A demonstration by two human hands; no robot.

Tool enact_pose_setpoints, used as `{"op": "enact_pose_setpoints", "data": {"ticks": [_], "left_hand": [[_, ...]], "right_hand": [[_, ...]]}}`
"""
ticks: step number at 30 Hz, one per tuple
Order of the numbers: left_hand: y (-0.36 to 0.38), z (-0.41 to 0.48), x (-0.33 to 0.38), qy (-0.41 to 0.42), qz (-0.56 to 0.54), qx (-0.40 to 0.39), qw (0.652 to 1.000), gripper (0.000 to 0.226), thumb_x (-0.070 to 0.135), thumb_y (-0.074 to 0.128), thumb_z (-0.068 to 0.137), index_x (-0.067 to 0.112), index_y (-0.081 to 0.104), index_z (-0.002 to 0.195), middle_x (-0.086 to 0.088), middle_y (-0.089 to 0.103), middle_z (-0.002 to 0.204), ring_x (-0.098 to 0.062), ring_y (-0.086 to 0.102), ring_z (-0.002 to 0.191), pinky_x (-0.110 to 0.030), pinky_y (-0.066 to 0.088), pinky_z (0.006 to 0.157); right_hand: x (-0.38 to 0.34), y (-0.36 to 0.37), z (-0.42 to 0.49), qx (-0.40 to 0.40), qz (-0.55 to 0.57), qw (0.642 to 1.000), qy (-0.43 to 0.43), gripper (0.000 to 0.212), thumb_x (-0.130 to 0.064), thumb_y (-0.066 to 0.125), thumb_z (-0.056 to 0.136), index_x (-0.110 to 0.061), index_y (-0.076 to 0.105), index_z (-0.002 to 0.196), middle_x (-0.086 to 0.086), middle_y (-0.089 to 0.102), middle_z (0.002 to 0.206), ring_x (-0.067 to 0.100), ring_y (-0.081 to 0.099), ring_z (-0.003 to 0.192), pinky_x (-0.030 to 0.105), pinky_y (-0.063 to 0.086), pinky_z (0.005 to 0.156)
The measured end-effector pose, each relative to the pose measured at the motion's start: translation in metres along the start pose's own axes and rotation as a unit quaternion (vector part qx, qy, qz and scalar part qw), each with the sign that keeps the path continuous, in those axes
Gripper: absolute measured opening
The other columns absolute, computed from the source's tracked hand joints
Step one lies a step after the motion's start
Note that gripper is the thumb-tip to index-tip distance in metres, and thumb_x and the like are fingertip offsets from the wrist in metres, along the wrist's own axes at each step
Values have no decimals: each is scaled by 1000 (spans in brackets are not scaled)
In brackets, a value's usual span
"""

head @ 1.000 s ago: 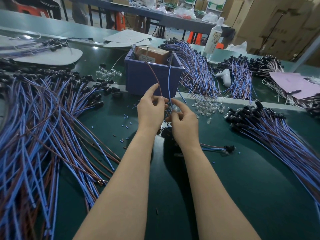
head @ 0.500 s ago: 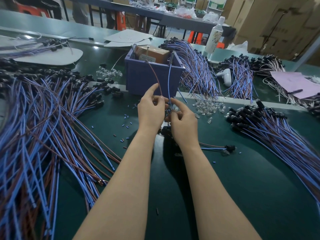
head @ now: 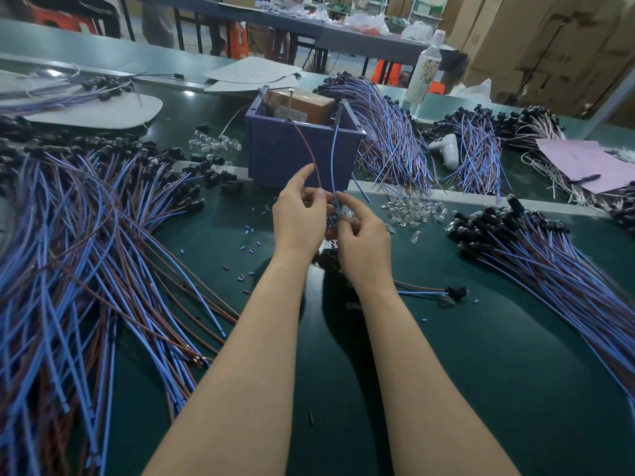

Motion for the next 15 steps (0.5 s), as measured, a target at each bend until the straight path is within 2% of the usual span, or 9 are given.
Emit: {"op": "enact_pose_setpoints", "data": {"ticks": [3, 4, 6, 9, 10, 12, 15], "left_hand": [[-1, -1, 4, -5, 29, 8, 1000, 31, 13, 50, 96, 9, 57, 126, -3, 69, 97, -13, 65, 90, -34, 54, 87], [-1, -1, 6, -6, 32, 3, 999, 27, 17, 50, 97, 8, 61, 120, -4, 70, 97, -15, 65, 92, -38, 52, 92], [1, -3, 10, -16, 33, -23, 999, 22, 23, 52, 97, 8, 66, 106, 1, 68, 87, -12, 63, 82, -40, 52, 90], [0, -4, 22, -13, 35, -39, 999, 18, 22, 53, 96, 11, 67, 97, -2, 66, 85, -17, 61, 79, -44, 53, 86], [-6, -3, 27, 3, 41, -13, 999, 16, 20, 53, 96, 12, 66, 93, -3, 66, 87, -19, 61, 82, -44, 53, 87], [-30, 0, 37, 28, 41, 91, 995, 15, 18, 53, 96, 13, 67, 92, -3, 66, 90, -18, 61, 86, -41, 51, 89], [-75, 2, 35, 0, -33, 245, 969, 15, 18, 52, 96, 13, 65, 100, 0, 63, 91, -12, 56, 80, -40, 52, 89]], "right_hand": [[-3, 0, -1, -4, -8, 1000, -10, 44, -2, 45, 89, -24, 60, 124, 8, 71, 103, 15, 58, 78, 32, 48, 83], [-5, -1, -1, -5, -11, 1000, -15, 43, -2, 44, 89, -25, 61, 122, 5, 71, 103, 17, 62, 83, 32, 50, 85], [-9, -2, -1, -15, -12, 999, -28, 42, -2, 45, 89, -26, 62, 119, 1, 71, 98, 18, 65, 85, 31, 51, 82], [-16, -1, -3, -39, -13, 998, -56, 30, -5, 49, 89, -23, 64, 107, -1, 67, 79, 14, 59, 68, 25, 45, 67], [-19, -2, -5, -40, -16, 997, -63, 24, -6, 51, 90, -21, 64, 103, -1, 66, 77, 14, 58, 68, 25, 44, 66], [-23, -6, -6, -16, -31, 996, -81, 17, -10, 52, 93, -16, 66, 100, 0, 67, 86, 15, 61, 80, 25, 45, 75], [-17, -30, -1, 56, -101, 991, -64, 19, -15, 50, 95, -13, 66, 105, 5, 66, 102, 18, 59, 96, 29, 45, 89]]}}
Point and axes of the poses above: each hand's wrist, its own z-axis towards the middle knuckle, its own y-axis out of the palm, x = y × z, the point moved 6 cm from there along z, towards the middle knuckle
